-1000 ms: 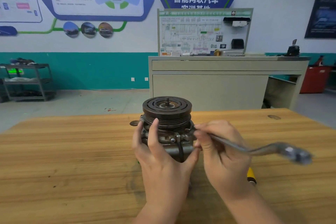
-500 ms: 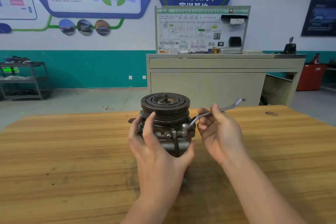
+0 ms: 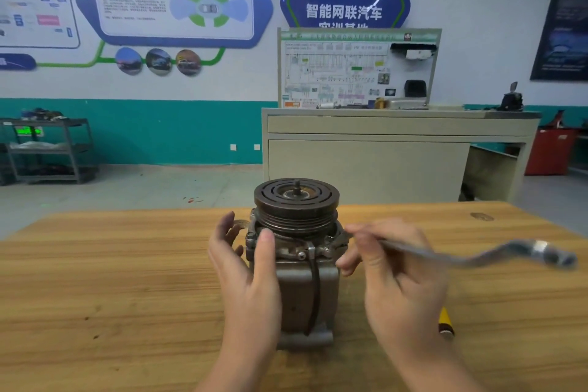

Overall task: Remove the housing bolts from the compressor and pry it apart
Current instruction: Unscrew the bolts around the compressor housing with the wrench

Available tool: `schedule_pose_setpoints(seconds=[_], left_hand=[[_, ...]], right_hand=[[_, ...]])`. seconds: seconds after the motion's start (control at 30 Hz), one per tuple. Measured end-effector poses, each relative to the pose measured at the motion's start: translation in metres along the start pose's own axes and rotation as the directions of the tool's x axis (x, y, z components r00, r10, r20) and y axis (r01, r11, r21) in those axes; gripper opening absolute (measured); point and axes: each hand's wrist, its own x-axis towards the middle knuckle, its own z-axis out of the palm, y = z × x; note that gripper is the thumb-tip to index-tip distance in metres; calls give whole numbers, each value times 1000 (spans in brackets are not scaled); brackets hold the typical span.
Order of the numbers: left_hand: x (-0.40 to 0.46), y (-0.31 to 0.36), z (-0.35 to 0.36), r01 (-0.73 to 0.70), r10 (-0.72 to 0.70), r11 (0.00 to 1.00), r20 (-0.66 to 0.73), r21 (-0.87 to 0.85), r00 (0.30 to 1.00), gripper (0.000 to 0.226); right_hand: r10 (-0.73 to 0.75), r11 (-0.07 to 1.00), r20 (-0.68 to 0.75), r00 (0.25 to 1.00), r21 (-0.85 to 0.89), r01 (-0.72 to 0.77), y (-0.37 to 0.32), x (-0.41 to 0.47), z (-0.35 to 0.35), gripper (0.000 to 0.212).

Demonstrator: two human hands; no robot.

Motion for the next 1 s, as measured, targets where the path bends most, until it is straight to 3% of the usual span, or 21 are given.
schedule_pose_setpoints(seconds=[0.1,0.17,0.23,0.3,0.33,0.4,0.47,0.53,0.7,0.8,0.9,1.0], left_hand=[[12,0,-4,101,-96,994,118,-39,988,62],[16,-1,-8,162,-149,986,212,-48,966,55],[16,-4,-12,163,-155,987,245,-9,957,52],[16,-6,-14,147,-153,988,263,43,953,52],[16,-6,-15,136,-145,989,277,53,950,52],[20,-7,-18,115,-134,990,315,77,939,54],[25,-5,-22,121,-152,987,362,106,920,59],[31,-4,-27,114,-162,983,400,143,902,64],[36,-4,-30,72,-145,979,397,193,907,96],[36,-5,-29,56,-135,978,398,203,908,95],[34,-6,-26,36,-101,985,390,171,915,87],[33,-6,-25,34,-89,989,397,144,914,80]], right_hand=[[-236,932,184,954,-235,276,2,-9,2,8],[-228,922,168,959,-279,268,2,-16,7,13],[-31,995,-62,998,-98,25,-1,-17,14,17],[301,948,-284,911,197,-252,1,-9,17,18],[482,861,-300,823,333,-383,4,-1,15,19],[760,600,-173,626,557,-575,13,15,5,19],[859,404,-39,511,666,-627,18,24,-2,18],[831,452,-60,554,654,-607,16,24,-3,18],[566,773,-222,794,477,-417,6,17,2,11],[400,893,-230,887,317,-321,1,12,3,10],[99,992,-122,988,96,-88,-1,4,2,8],[-179,970,122,976,-144,195,1,-5,1,12]])
